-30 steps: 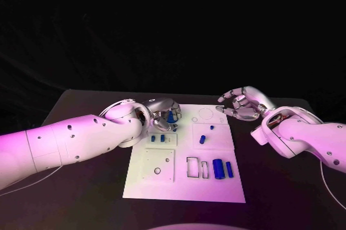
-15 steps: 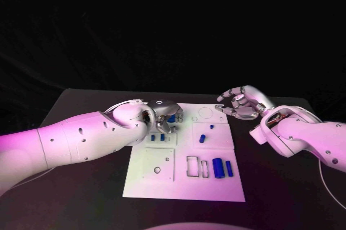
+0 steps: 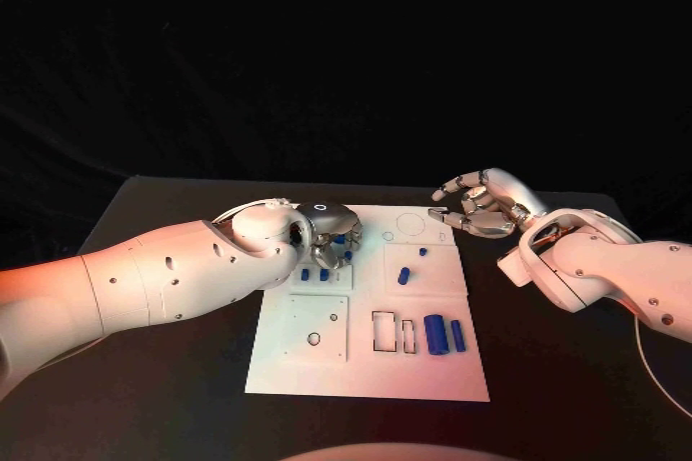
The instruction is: Assemble the parts on the task board
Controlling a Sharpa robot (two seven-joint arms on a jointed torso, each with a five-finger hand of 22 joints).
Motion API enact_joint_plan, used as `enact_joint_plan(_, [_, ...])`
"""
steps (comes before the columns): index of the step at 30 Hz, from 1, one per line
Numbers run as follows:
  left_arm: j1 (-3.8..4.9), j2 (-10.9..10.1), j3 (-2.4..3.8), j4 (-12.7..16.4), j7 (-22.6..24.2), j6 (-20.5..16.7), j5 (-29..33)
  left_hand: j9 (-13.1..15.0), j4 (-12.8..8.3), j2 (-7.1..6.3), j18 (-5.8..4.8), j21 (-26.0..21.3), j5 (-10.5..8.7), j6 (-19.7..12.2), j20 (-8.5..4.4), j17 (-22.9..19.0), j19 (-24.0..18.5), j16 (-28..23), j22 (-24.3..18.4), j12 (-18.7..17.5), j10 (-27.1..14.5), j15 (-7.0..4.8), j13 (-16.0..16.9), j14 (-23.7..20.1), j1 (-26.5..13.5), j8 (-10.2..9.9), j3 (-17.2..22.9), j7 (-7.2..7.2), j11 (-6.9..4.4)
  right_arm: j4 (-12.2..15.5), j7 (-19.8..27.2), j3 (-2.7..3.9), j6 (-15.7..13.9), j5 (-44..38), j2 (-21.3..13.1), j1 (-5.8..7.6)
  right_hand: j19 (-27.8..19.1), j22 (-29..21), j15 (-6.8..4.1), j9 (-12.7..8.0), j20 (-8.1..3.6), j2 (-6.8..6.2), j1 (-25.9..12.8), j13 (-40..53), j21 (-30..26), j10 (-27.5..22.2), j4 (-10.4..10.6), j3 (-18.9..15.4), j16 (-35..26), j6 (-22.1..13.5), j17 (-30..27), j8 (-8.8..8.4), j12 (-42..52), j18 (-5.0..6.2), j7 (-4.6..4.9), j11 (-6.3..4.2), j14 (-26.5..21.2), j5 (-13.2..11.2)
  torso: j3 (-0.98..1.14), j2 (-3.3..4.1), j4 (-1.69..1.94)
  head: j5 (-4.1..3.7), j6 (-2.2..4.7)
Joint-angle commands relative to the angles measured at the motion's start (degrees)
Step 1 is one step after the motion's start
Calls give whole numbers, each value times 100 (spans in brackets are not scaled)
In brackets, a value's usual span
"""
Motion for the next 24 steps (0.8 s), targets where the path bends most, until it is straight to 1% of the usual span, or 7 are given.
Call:
enact_joint_plan(1, [-5, 22, 2, -26, -59, 125, -115, -21, 4, 36, -43, 41, -9, 46, 6, 48, 52, 45, 42, -41, 66, 2, -31, 75, 52, -49, 36, 7, 5, 14, 55, 1, -8, -22, 3, -3, -39, 679, -48, 9, 6, 14, 15, 139, -30, -49, 17, -5, -31, -31, 561, 34, -29, 43, -15, 8, 360, 19, 0, -10, 5, -14, -9])
enact_joint_plan(12, [-25, 76, 3, -117, -55, 106, -114, -79, -19, 144, -83, 206, -27, 242, -17, 86, 183, 123, 260, -96, 361, -33, -145, 175, 127, -78, 180, 2, -39, 23, 55, 2, -5, -22, 5, -3, -39, 679, -48, 9, 6, 14, 15, 139, -30, -49, 17, -5, -31, -31, 561, 34, -29, 43, -15, 8, 360, 19, 0, -7, 1, -27, -22])
enact_joint_plan(16, [-50, 105, 3, -157, -24, 90, -76, -99, -36, 196, -106, 291, -46, 374, -32, 103, 250, 155, 377, -113, 572, -67, -187, 216, 143, -85, 233, -9, -78, 28, 54, 2, -5, -23, 4, -3, -35, 684, -48, 9, 6, 16, 21, 149, -23, -41, 17, -6, -29, -32, 567, 37, -19, 41, -15, 8, 362, 24, 0, -11, 3, -26, -32])
enact_joint_plan(22, [-82, 141, 3, -192, 13, 70, 0, -107, -38, 219, -128, 365, -60, 455, -46, 126, 314, 178, 485, -145, 689, -85, -216, 251, 130, -93, 250, -17, -99, 29, 51, 2, -2, -25, 9, -3, -36, 683, -49, 9, 5, 18, 22, 152, -26, -39, 18, -7, -30, -31, 566, 39, -17, 42, -15, 7, 362, 26, 0, -11, 3, -34, -42])
enact_joint_plan(23, [-84, 145, 3, -195, 16, 68, 7, -131, -41, 204, -131, 382, -70, 427, -57, 122, 329, 184, 506, -189, 739, -93, -243, 266, 116, -149, 256, -16, -110, 29, 50, 2, -2, -25, 10, -3, -36, 683, -49, 9, 5, 18, 22, 152, -26, -39, 18, -7, -30, -31, 566, 39, -17, 42, -15, 7, 362, 26, 0, -13, 4, -29, -44])
enact_joint_plan(24, [-86, 147, 3, -197, 18, 67, 12, -132, -41, 203, -132, 384, -71, 427, -57, 123, 330, 185, 508, -194, 743, -95, -246, 268, 114, -152, 256, -16, -110, 29, 50, 2, -2, -25, 10, -3, -36, 683, -49, 9, 5, 18, 22, 152, -26, -39, 18, -7, -30, -31, 566, 39, -17, 42, -15, 7, 362, 26, 0, -13, 4, -29, -44])
